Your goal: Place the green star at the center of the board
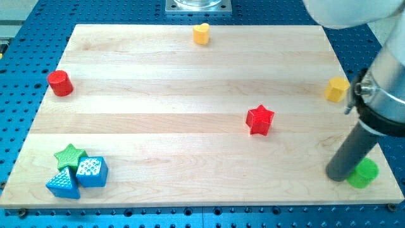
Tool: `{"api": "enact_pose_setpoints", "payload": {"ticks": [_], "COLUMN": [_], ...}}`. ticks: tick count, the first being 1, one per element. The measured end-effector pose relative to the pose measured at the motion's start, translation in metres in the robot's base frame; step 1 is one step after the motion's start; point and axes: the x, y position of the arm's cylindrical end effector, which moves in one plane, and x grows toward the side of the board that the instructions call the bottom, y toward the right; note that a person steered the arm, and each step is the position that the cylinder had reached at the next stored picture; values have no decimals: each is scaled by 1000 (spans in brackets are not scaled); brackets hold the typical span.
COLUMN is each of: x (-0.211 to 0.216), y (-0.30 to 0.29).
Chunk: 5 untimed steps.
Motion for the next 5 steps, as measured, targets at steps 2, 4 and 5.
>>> {"api": "enact_pose_setpoints", "payload": {"ticks": [2, 4, 5], "x": [0, -16, -16], "y": [-2, -168, -248]}}
